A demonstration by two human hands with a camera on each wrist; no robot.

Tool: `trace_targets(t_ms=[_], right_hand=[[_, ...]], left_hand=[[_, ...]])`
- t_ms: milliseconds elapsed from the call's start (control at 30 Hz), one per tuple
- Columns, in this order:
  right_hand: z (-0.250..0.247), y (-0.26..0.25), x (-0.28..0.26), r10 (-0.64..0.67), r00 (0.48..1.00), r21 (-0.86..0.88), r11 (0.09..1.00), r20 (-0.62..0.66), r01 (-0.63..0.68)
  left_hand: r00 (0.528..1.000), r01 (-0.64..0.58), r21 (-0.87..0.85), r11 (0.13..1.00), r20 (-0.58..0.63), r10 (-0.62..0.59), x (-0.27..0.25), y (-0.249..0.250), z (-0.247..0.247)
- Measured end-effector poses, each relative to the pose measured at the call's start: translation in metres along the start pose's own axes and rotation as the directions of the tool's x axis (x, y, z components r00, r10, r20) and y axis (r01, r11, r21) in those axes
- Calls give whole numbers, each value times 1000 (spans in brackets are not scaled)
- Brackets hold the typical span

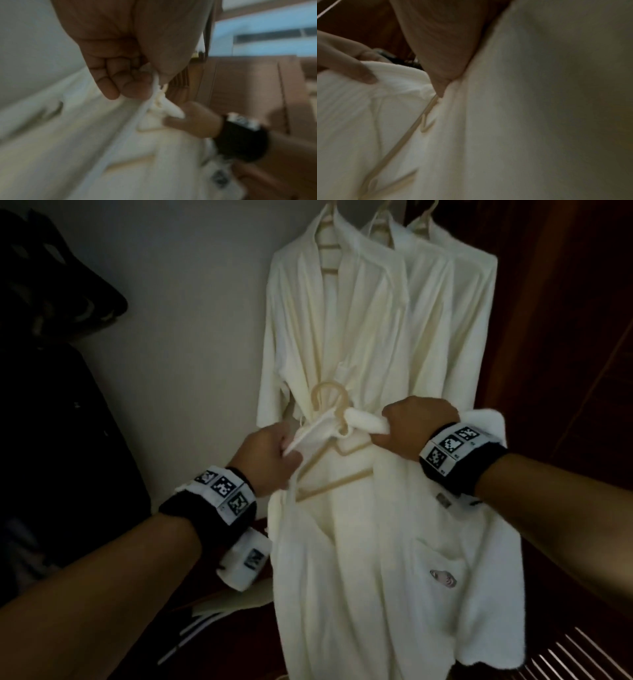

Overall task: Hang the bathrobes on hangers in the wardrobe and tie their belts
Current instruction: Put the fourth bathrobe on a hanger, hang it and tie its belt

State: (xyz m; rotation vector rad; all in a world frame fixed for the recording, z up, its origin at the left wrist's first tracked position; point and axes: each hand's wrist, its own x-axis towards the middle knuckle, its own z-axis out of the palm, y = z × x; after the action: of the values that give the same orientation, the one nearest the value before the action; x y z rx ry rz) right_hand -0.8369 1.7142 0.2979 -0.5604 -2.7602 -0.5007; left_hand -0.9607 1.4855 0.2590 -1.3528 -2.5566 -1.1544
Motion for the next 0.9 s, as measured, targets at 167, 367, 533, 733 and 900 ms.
trace_targets(t_ms=[167, 367, 533, 733, 900], right_hand=[[8, 15, -4, 158, 987, 347, 928, -25, -139], [-3, 12, -11, 41, 975, 225, 974, -220, 10], [-7, 53, -18, 208, 971, 547, 830, -119, -111], [-24, 51, -14, 185, 978, 677, 733, -98, -71], [-41, 46, 1, -60, 996, 798, 596, -68, 90]], left_hand=[[995, -3, -247, 969, -96, -21, -11, 52, 31], [981, -162, -225, 961, -146, 131, -11, 100, 52], [955, -260, -170, 950, -189, 228, 5, 66, 34], [960, -146, 498, 855, -138, 245, 28, 44, -24], [994, -76, 587, 806, -23, 110, 39, 40, -65]])
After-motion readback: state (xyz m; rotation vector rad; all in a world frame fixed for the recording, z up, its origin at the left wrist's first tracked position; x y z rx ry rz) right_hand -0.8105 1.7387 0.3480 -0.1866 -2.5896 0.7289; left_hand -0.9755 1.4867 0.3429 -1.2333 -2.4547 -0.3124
